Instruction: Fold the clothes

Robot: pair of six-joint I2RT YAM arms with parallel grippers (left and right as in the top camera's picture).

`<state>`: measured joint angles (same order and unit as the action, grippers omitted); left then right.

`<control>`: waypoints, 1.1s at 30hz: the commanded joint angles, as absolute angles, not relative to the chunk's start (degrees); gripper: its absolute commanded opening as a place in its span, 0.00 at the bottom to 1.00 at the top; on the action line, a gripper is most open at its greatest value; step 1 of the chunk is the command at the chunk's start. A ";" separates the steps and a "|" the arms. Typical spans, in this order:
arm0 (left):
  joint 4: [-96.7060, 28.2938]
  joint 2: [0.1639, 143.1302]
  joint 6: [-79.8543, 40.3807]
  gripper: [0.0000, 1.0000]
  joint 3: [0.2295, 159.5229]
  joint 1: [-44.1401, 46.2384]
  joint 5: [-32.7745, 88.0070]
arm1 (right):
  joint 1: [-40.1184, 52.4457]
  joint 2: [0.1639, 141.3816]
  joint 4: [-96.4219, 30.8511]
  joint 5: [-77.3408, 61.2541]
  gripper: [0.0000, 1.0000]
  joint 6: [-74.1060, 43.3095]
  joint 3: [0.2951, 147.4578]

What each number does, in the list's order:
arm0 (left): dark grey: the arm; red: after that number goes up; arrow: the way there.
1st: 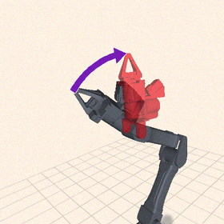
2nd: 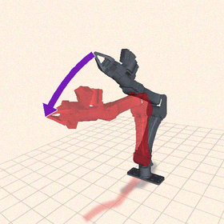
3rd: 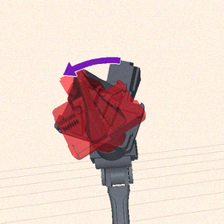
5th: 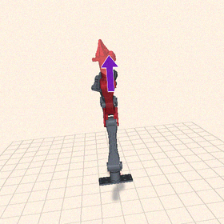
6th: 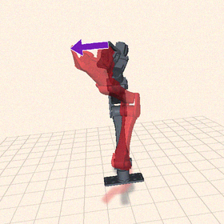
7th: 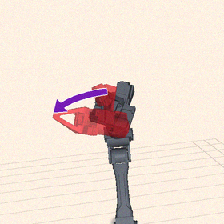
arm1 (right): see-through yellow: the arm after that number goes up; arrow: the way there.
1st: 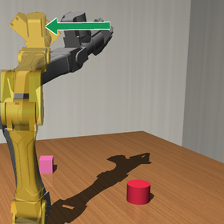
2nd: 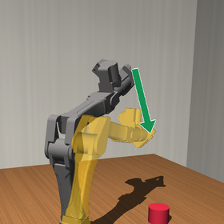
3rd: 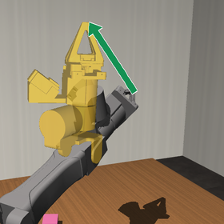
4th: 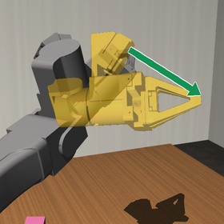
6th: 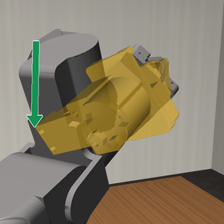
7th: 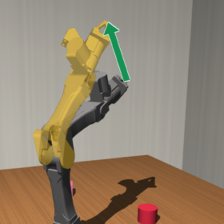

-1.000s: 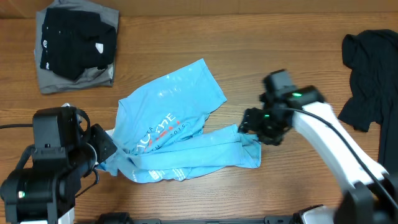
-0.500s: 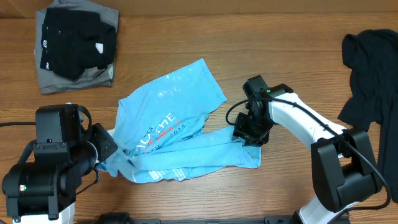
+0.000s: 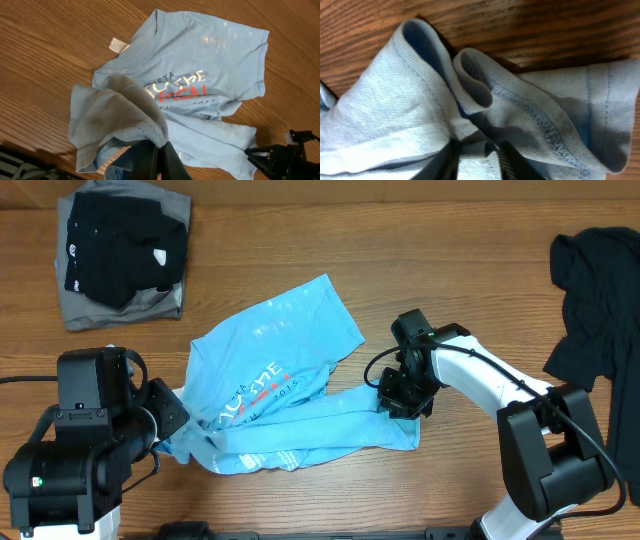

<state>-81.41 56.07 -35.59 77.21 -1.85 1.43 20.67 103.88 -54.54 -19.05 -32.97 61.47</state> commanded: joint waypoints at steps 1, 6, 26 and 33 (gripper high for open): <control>-81.23 56.25 -34.68 0.04 77.32 -1.78 1.04 | 20.49 103.74 -54.33 -18.50 0.25 -33.06 61.25; -81.19 56.25 -34.70 0.04 77.32 -1.78 1.02 | 20.51 103.66 -55.20 -18.24 0.17 -33.06 62.06; -81.19 56.23 -34.68 0.04 77.32 -1.78 0.91 | 20.49 101.80 -55.66 -12.91 0.04 -35.77 62.76; -80.20 55.75 -34.65 0.04 77.43 -1.78 1.58 | 20.51 91.24 -56.49 -11.97 0.04 -36.27 63.51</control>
